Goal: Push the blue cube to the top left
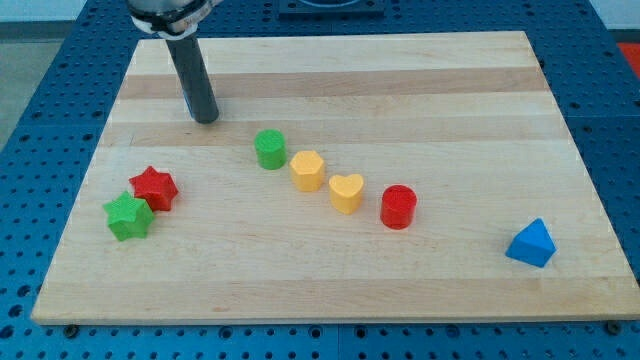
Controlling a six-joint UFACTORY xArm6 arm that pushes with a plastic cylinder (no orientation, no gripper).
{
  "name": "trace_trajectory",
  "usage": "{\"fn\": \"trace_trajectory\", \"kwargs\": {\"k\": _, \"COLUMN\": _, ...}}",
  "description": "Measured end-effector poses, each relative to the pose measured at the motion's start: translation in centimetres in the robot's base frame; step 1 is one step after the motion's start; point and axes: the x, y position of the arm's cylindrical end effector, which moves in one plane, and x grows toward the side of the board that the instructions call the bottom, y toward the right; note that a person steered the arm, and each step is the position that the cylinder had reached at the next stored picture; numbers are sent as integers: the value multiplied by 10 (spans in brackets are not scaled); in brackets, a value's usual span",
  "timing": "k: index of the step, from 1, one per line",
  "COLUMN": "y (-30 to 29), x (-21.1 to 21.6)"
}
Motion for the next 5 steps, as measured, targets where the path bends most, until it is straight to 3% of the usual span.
{"fn": "trace_trajectory", "kwargs": {"k": 5, "y": -15, "x": -48}}
